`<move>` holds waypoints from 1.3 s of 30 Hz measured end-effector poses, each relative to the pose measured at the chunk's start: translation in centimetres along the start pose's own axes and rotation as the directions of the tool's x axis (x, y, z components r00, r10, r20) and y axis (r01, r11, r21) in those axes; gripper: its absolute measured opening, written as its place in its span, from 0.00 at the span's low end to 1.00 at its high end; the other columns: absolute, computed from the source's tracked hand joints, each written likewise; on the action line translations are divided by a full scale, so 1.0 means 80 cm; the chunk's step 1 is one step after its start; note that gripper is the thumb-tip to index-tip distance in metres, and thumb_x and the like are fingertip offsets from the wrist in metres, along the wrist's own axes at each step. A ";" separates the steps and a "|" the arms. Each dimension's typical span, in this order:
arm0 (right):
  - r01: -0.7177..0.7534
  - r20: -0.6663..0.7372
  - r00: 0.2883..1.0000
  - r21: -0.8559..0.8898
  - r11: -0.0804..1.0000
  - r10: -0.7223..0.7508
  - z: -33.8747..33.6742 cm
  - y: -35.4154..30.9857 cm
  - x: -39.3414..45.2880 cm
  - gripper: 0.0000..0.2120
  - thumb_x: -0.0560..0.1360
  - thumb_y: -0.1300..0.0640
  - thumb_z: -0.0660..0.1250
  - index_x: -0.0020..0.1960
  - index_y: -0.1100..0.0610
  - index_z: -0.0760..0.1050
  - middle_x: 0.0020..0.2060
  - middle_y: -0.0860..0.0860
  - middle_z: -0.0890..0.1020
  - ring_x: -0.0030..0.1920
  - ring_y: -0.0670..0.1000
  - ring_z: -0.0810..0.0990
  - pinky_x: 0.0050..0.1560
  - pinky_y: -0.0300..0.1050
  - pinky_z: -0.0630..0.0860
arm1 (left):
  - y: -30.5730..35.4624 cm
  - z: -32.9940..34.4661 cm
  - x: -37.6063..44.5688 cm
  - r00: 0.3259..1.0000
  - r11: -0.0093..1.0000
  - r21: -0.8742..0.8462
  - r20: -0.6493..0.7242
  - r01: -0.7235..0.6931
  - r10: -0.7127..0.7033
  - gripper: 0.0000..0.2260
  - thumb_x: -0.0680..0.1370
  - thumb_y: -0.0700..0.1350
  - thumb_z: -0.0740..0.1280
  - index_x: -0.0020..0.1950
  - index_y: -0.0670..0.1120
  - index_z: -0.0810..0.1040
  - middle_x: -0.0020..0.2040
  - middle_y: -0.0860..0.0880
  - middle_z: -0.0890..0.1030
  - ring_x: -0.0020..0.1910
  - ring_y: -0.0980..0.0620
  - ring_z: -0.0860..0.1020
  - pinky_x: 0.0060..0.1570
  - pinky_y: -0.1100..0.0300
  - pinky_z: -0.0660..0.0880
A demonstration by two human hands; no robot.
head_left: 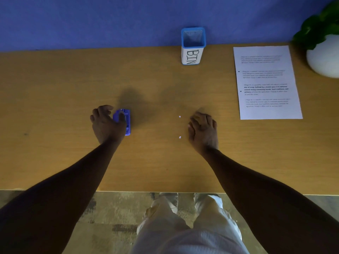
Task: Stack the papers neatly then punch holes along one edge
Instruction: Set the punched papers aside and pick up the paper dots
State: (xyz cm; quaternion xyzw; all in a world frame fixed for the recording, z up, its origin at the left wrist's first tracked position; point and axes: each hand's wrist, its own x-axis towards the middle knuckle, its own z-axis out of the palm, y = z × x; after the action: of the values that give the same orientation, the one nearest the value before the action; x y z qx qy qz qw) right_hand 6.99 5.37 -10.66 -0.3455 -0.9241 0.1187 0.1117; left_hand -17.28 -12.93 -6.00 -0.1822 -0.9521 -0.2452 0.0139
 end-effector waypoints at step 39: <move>-0.080 0.448 0.894 0.206 0.975 -0.021 -0.021 -0.028 0.095 0.13 0.72 0.71 0.65 0.56 0.65 0.75 0.59 0.60 0.72 0.56 0.58 0.75 0.50 0.45 0.72 | 0.090 0.064 -0.113 0.714 0.871 -0.242 0.500 -0.428 0.490 0.08 0.73 0.56 0.73 0.50 0.57 0.84 0.47 0.59 0.79 0.48 0.61 0.76 0.39 0.62 0.75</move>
State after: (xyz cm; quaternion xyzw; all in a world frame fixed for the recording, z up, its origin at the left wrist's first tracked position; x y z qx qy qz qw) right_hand 0.51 9.00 -7.45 -0.3086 -0.9008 0.2977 -0.0683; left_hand -5.96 -7.75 -8.27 -0.4756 -0.8253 -0.2227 -0.2075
